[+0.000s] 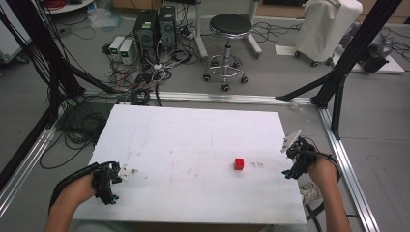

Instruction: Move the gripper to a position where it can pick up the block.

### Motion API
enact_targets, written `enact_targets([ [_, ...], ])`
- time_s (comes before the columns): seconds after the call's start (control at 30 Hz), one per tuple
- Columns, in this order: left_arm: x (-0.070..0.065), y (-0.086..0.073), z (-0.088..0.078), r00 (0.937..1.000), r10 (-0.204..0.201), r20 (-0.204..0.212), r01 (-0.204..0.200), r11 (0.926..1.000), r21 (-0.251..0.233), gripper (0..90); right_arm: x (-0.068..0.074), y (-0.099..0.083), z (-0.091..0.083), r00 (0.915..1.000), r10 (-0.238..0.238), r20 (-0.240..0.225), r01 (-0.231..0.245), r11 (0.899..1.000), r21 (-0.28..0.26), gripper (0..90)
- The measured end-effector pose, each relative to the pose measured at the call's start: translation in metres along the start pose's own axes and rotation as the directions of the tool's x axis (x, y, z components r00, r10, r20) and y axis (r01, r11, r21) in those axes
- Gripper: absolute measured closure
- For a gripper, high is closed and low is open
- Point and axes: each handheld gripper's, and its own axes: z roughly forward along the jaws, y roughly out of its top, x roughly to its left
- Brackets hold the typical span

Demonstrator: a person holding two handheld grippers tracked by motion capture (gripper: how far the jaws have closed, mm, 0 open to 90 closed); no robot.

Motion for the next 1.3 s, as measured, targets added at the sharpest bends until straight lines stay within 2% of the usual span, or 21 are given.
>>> enact_targets([
  [0.17, 0.001, 0.000, -0.001, 1.0000, 0.004, -0.002, -0.004, 1.0000, 0.003, 20.3, -0.010, 0.016, -0.017, 0.9997, -0.023, 0.001, 0.023, 0.999, -0.029, 2.1],
  [0.27, 0.000, 0.000, -0.001, 1.0000, 0.003, -0.001, -0.003, 1.0000, -0.002, 20.2, -0.015, 0.028, -0.024, 0.9985, -0.055, -0.001, 0.055, 0.998, -0.039, 2.1],
  [0.4, 0.000, 0.001, 0.000, 1.0000, 0.003, 0.001, -0.003, 1.0000, -0.004, 20.2, -0.019, 0.047, -0.027, 0.9931, -0.117, -0.010, 0.116, 0.993, -0.019, 2.1],
  [0.57, 0.000, 0.001, -0.001, 1.0000, 0.006, 0.002, -0.006, 1.0000, -0.007, 20.2, -0.021, 0.066, -0.022, 0.9850, -0.170, -0.031, 0.169, 0.985, -0.012, 2.1],
  [0.73, 0.001, 0.001, -0.002, 1.0000, 0.009, 0.000, -0.009, 1.0000, -0.004, 20.2, -0.018, 0.084, -0.008, 0.9753, -0.214, -0.053, 0.215, 0.977, 0.004, 2.1],
  [0.8, 0.001, 0.000, -0.002, 1.0000, 0.007, 0.001, -0.007, 1.0000, -0.004, 20.2, -0.016, 0.091, -0.001, 0.9677, -0.244, -0.064, 0.245, 0.969, 0.011, 2.1],
  [0.97, 0.000, 0.001, -0.002, 0.9999, 0.011, -0.001, -0.011, 0.9999, -0.003, 20.2, -0.010, 0.107, 0.016, 0.9588, -0.270, -0.088, 0.274, 0.961, 0.036, 2.1],
  [1.03, 0.000, 0.001, -0.001, 0.9999, 0.010, 0.002, -0.010, 0.9999, -0.004, 20.2, -0.008, 0.113, 0.024, 0.9514, -0.291, -0.099, 0.297, 0.954, 0.043, 2.1],
  [1.1, 0.000, 0.001, -0.001, 0.9999, 0.011, 0.001, -0.011, 0.9999, -0.004, 20.2, -0.006, 0.118, 0.030, 0.9488, -0.297, -0.106, 0.305, 0.951, 0.060, 2.1],
  [1.3, 0.000, 0.001, -0.002, 1.0000, 0.009, -0.002, -0.009, 1.0000, -0.005, 20.2, -0.001, 0.130, 0.056, 0.9332, -0.326, -0.152, 0.340, 0.937, 0.079, 2.1],
])
